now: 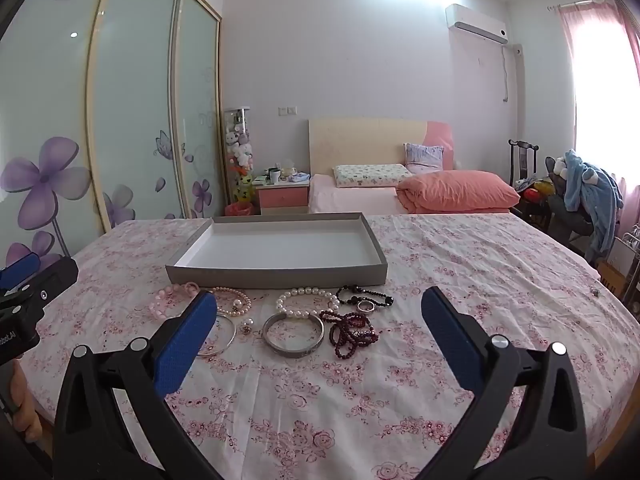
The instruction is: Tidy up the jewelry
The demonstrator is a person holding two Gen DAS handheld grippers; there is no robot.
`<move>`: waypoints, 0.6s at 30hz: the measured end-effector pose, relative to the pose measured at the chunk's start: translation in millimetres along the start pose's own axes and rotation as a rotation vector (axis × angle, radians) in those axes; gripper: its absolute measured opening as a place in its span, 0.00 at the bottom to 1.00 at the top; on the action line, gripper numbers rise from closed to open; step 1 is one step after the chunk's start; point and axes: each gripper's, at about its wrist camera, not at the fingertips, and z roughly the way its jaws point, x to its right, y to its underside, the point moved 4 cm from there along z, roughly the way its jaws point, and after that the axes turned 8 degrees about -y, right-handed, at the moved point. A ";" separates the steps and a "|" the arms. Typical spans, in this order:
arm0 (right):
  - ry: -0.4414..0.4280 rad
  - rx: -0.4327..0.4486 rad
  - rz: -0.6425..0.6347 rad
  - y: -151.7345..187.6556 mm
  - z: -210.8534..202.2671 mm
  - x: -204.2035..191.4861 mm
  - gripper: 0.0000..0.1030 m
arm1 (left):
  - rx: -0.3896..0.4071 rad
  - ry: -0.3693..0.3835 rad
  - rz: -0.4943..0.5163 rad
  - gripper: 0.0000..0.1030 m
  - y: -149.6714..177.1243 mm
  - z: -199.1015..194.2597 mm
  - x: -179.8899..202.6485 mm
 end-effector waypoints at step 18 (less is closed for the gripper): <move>-0.002 0.001 0.004 -0.1 -0.1 0.8 0.98 | -0.005 -0.006 -0.003 0.96 2.7 0.3 0.3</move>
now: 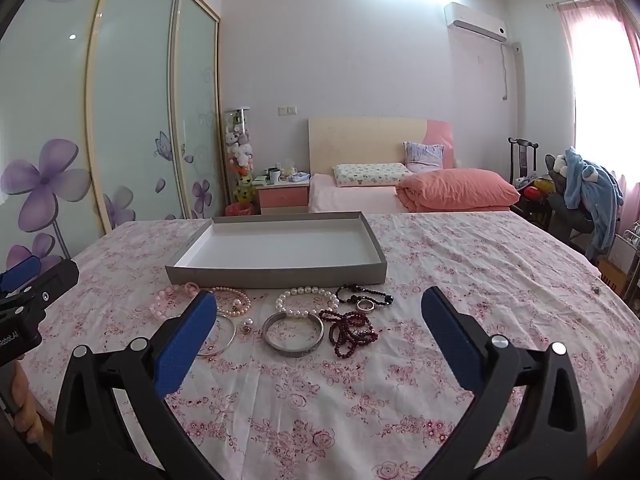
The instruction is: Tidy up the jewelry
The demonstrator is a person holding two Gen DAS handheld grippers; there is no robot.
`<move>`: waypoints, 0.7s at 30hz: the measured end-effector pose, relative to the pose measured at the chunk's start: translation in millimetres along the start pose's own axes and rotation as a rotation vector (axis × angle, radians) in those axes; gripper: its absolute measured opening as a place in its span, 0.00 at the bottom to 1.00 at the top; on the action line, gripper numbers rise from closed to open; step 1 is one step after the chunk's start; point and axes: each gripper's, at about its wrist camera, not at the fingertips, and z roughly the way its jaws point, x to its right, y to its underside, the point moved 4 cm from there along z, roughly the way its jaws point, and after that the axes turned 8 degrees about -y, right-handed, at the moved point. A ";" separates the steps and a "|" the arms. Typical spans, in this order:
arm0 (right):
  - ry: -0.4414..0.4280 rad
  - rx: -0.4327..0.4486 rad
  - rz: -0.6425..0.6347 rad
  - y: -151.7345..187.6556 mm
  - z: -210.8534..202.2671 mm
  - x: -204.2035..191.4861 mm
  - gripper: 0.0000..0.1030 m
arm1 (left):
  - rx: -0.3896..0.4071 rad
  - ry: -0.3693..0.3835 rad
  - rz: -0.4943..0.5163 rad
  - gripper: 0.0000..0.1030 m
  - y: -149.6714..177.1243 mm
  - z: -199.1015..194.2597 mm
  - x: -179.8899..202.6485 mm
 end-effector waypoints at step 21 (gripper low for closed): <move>-0.001 -0.002 0.004 -0.3 -0.4 0.8 0.98 | -0.006 -0.002 -0.003 0.96 1.1 2.5 -3.6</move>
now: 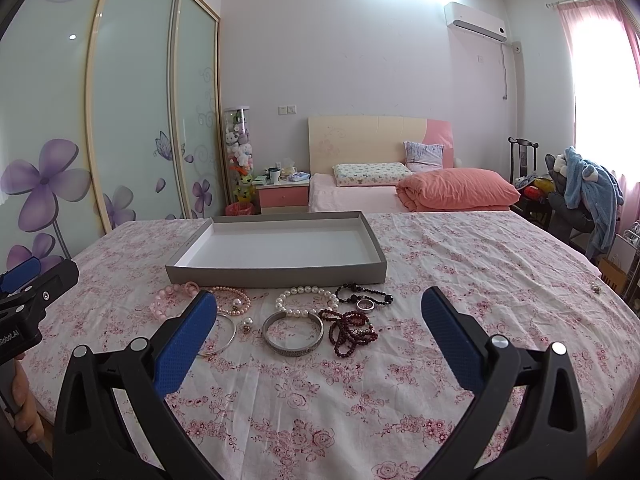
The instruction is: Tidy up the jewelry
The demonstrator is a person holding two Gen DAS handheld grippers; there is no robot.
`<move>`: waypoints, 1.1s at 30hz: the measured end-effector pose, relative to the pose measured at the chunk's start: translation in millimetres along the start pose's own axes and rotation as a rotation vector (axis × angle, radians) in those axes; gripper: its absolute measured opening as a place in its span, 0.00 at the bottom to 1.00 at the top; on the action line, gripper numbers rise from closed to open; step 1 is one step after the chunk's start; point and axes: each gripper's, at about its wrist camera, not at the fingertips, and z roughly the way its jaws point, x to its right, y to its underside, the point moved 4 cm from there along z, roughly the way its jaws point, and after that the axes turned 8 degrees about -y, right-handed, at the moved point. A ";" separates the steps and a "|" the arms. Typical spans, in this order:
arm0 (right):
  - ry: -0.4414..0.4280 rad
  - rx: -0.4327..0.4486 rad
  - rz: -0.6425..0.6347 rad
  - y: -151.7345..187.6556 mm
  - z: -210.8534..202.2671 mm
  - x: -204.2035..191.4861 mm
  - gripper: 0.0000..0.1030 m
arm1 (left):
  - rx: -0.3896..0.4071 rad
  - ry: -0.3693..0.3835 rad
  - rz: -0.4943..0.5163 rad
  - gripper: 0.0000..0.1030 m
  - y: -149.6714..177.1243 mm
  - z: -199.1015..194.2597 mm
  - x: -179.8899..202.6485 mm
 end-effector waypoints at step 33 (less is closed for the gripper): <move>0.000 -0.003 0.004 1.1 0.5 0.7 0.98 | -0.004 0.000 -0.003 0.96 4.1 1.7 -1.6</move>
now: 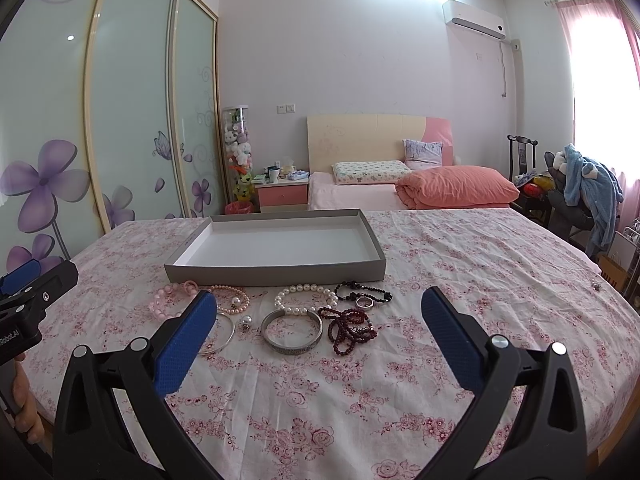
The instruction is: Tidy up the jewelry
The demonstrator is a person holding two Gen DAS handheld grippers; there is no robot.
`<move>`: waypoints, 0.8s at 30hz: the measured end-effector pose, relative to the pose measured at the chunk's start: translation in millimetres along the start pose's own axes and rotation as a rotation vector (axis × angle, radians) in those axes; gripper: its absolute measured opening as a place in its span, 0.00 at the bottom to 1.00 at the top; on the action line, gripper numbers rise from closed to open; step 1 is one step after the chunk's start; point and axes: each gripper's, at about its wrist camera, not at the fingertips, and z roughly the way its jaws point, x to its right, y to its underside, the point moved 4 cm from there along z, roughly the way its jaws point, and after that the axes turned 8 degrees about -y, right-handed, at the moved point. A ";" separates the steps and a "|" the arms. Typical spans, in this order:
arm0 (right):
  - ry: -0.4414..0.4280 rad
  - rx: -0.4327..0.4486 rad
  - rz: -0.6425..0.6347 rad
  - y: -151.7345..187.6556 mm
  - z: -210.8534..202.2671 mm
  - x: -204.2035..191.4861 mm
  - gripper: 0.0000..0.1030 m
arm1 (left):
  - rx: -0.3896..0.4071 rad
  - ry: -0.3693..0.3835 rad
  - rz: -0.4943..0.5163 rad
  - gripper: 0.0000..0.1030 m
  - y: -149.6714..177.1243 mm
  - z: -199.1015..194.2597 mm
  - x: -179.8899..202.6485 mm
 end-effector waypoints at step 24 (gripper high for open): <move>0.007 -0.014 0.000 4.5 3.0 5.6 0.98 | -0.029 -0.013 -0.009 0.96 7.2 6.5 -0.8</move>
